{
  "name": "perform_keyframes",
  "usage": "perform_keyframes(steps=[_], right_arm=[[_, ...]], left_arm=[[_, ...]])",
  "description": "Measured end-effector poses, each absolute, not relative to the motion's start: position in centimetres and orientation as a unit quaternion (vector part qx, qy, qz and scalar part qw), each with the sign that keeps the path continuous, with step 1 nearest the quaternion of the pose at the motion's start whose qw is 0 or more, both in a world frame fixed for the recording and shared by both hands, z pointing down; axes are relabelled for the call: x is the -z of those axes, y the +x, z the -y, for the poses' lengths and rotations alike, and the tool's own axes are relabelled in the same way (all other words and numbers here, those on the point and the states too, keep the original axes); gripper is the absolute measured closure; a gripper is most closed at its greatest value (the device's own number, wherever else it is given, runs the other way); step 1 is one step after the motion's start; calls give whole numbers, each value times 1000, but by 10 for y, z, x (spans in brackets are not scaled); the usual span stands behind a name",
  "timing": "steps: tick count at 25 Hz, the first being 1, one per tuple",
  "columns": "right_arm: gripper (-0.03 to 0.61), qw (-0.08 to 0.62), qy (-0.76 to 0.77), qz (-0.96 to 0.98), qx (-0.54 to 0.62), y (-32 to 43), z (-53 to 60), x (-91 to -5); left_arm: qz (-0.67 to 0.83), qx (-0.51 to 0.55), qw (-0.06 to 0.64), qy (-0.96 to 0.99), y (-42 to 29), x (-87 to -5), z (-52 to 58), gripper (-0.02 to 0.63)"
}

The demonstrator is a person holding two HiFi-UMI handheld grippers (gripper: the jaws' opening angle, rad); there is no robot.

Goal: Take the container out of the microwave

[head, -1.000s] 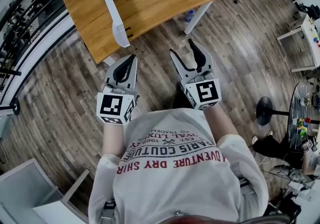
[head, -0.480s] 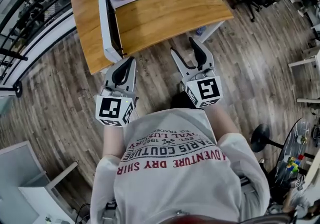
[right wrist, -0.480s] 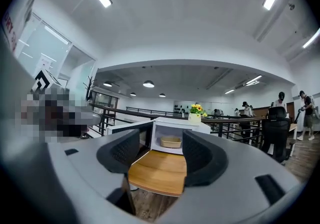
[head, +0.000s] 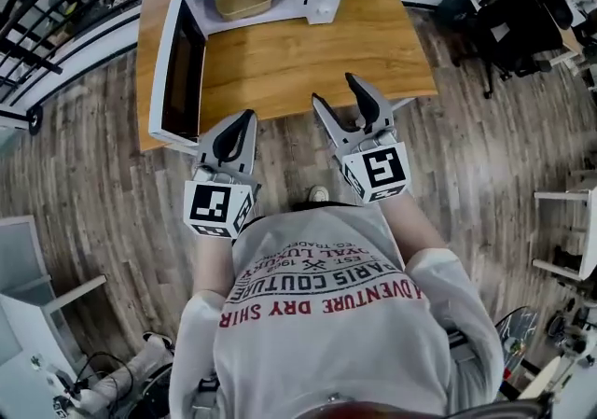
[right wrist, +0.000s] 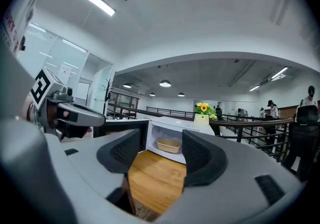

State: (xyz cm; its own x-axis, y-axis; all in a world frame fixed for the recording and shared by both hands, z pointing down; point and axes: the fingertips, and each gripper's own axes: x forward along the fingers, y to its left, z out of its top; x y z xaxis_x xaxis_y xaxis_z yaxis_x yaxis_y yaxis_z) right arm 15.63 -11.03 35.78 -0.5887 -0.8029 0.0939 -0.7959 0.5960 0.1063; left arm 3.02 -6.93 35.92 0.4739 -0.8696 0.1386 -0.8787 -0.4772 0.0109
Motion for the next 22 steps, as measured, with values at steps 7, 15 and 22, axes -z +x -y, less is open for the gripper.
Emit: perform_keyframes(steps=[7,15,22], right_arm=[[311,96,376,922,22,177,152,-370],[311,142,318,938,6,145,205,-399],[310,205,277,939,7,100,271,-428]], left_arm=[[563,-62,68,822,52,-370,96,600],[588,-75,87,801,34,-384,137,600],[602,-65,87,791,1,-389,209,600]])
